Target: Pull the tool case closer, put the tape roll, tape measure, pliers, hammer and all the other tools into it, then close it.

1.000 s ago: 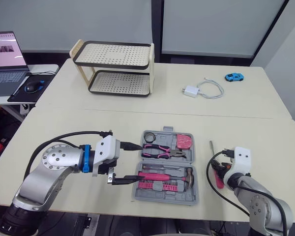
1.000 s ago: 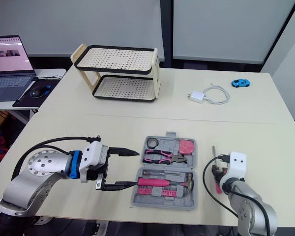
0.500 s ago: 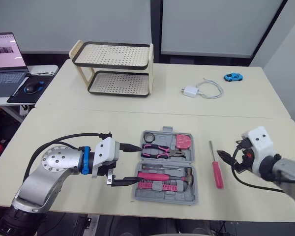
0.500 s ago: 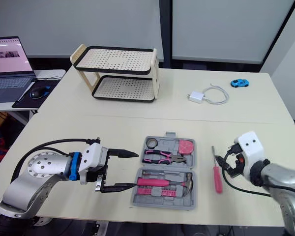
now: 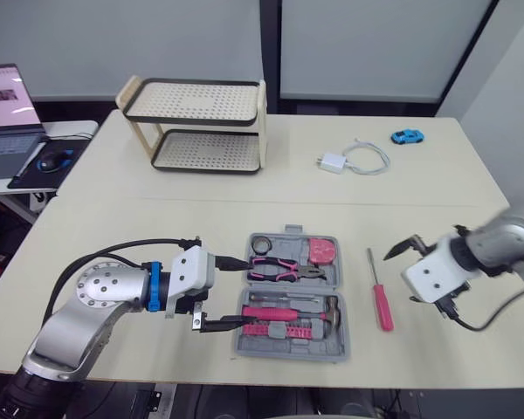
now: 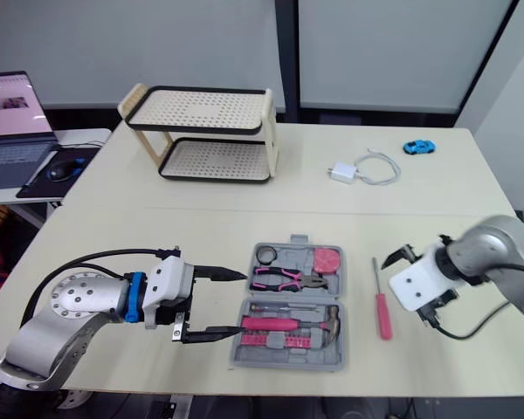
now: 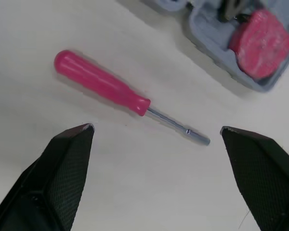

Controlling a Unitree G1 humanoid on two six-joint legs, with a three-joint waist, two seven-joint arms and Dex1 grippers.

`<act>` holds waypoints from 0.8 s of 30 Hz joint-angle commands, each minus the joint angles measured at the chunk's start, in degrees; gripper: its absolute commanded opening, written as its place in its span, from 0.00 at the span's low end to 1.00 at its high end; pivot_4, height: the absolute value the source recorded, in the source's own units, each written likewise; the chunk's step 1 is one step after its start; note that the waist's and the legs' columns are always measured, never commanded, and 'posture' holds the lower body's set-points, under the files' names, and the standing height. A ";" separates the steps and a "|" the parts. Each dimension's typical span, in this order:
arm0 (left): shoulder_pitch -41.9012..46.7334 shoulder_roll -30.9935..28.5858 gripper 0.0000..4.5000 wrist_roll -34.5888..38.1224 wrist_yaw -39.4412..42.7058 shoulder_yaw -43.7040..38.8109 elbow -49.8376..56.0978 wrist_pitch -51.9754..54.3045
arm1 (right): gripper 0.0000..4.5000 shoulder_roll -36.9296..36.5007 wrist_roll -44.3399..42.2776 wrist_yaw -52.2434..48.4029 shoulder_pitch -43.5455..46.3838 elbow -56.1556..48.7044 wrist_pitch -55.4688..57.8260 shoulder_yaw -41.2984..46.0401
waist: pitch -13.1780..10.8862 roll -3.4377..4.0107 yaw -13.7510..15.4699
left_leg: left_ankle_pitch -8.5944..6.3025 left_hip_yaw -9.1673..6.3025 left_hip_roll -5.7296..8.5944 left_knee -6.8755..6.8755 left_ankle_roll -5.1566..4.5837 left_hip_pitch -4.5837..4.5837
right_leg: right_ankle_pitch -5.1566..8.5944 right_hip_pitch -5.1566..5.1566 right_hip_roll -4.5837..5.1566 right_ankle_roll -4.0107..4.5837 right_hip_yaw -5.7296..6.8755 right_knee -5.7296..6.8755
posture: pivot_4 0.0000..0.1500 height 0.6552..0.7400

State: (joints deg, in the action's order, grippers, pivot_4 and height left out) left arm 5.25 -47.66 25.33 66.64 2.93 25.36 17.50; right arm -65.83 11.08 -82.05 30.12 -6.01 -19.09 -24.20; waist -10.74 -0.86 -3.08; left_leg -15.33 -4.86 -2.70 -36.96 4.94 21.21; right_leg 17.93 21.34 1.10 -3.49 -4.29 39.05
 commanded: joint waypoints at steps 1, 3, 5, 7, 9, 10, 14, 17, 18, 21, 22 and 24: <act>0.75 -0.06 1.00 0.75 -0.51 0.57 2.88 1.30 | 0.99 2.06 3.78 -5.96 4.18 4.35 -8.27 -4.70 | -0.01 0.00 -0.01 | 0.00 0.00 0.01 0.00 0.00 0.01 | 0.00 -0.01 0.01 0.00 0.00 0.00 | 1.00 0.94; 1.10 0.00 1.00 1.40 -0.50 0.92 3.69 2.30 | 0.99 4.04 5.20 -7.30 6.33 7.02 -11.24 -6.82 | -0.01 0.00 0.08 | 0.00 0.00 0.03 0.00 0.00 0.04 | 0.00 0.00 0.04 0.00 0.01 0.00 | 1.00 0.94; 1.69 -0.06 1.00 1.95 -0.44 1.39 4.57 3.44 | 0.99 6.53 7.01 -7.57 8.42 10.60 -14.68 -9.03 | -0.02 -0.01 0.02 | 0.00 0.00 0.04 0.00 0.00 0.03 | 0.00 0.00 0.06 0.00 0.02 -0.01 | 1.00 0.94; 2.14 -0.13 1.00 2.05 -0.53 1.91 5.17 4.20 | 0.99 8.62 8.90 -7.10 10.01 13.95 -17.67 -10.88 | -0.02 -0.01 -0.01 | 0.00 -0.01 0.03 0.00 0.00 0.03 | 0.00 0.00 0.05 0.01 0.03 -0.01 | 1.00 0.94; 2.36 0.01 1.00 2.06 -0.74 2.29 5.79 4.61 | 0.99 10.11 10.28 -6.61 11.12 16.78 -20.08 -12.23 | -0.03 -0.01 0.06 | 0.00 -0.01 0.04 0.00 0.00 0.03 | 0.00 -0.01 0.05 0.01 0.03 0.00 | 1.00 0.94; 2.34 0.24 1.00 1.94 -0.88 2.50 6.11 4.46 | 0.99 10.79 10.96 -6.29 11.49 18.01 -21.21 -12.81 | -0.03 0.00 0.05 | 0.00 -0.01 0.04 0.00 0.00 0.02 | 0.00 -0.02 0.05 0.01 0.03 0.00 | 1.00 0.94; 1.76 1.33 1.00 0.01 -0.84 3.62 6.13 0.54 | 0.99 12.61 13.76 -4.65 12.59 22.47 -24.68 -14.30 | -0.03 0.00 0.04 | 0.00 0.00 0.04 0.00 0.00 0.03 | 0.00 0.00 0.06 0.01 0.02 0.00 | 1.00 0.94; 1.40 1.86 1.00 -1.45 -0.79 4.49 5.64 -1.84 | 0.99 14.01 15.67 -3.13 13.28 25.65 -26.34 -14.80 | -0.03 0.00 0.04 | 0.00 -0.01 0.04 0.00 0.00 0.02 | -0.01 -0.01 0.05 0.02 0.03 0.00 | 1.00 0.94; 1.41 2.00 1.00 -1.57 -0.91 4.63 5.55 -2.02 | 0.99 14.32 16.10 -2.79 13.44 26.43 -26.77 -14.88 | -0.03 0.00 0.03 | 0.00 -0.01 0.04 0.00 0.00 0.02 | -0.01 -0.01 0.05 0.02 0.03 0.01 | 1.00 0.94; 1.24 2.16 1.00 -1.67 -1.13 4.79 5.42 -2.23 | 0.87 15.10 17.22 -1.88 13.79 28.46 -27.77 -15.23 | -0.04 0.01 0.03 | 0.00 -0.01 0.04 0.00 0.00 0.02 | -0.01 0.00 0.05 0.02 0.02 0.02 | 1.00 0.94; 1.18 2.21 1.00 -1.71 -1.21 4.83 5.38 -2.27 | 0.79 15.36 17.62 -1.59 13.77 29.00 -28.04 -15.33 | -0.04 0.01 0.03 | 0.00 -0.01 0.04 0.00 0.00 0.02 | -0.01 -0.01 0.05 0.02 0.02 0.02 | 1.00 0.94; 1.10 2.30 1.00 -1.76 -1.38 4.92 5.27 -2.34 | 0.64 15.82 18.07 -1.08 13.76 29.66 -28.30 -15.40 | -0.04 0.01 0.03 | 0.00 -0.01 0.04 -0.01 0.00 0.02 | -0.01 -0.01 0.05 0.02 0.02 0.02 | 1.00 0.94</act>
State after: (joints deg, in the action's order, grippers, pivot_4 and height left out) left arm 6.54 -45.69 23.71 65.60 7.79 29.48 15.98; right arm -50.22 28.53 -83.50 42.90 23.41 -46.66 -39.63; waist -10.78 -0.84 -3.06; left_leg -15.33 -4.88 -2.66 -36.96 4.94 21.23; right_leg 17.92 21.32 1.15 -3.47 -4.27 39.07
